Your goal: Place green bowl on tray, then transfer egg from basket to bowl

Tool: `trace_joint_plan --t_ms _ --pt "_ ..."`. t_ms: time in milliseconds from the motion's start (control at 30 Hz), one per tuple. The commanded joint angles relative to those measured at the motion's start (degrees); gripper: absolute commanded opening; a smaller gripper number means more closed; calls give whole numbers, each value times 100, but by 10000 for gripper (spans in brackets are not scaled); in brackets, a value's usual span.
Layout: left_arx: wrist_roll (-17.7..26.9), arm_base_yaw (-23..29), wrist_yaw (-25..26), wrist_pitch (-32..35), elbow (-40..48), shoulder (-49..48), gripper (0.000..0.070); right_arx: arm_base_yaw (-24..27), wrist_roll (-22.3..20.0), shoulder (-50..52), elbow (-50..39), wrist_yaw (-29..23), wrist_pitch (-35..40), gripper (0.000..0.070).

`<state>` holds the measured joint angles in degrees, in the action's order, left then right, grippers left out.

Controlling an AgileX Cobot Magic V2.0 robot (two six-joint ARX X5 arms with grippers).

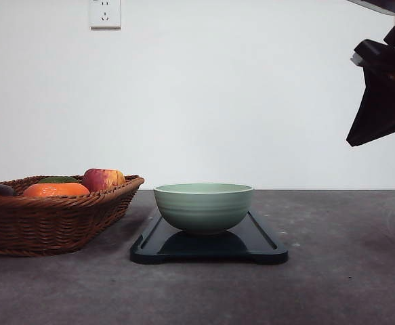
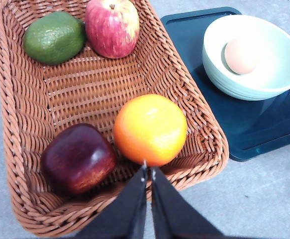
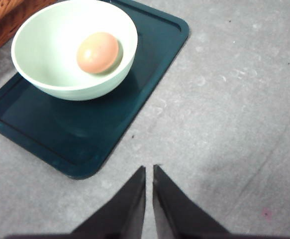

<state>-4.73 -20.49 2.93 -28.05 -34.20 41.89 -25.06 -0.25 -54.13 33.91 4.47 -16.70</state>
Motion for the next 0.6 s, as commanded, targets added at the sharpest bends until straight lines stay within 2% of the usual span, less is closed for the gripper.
trace_joint_plan --t_ms 0,400,567 --pt "-26 -15 8 51 -68 13 0 -28 -22 -39 17 -4 102 15" --pt "72 118 14 80 -54 -124 0 -31 -22 -39 17 -2 131 15" --pt "-89 680 102 882 323 -744 0 -28 -22 -39 17 -2 132 15"
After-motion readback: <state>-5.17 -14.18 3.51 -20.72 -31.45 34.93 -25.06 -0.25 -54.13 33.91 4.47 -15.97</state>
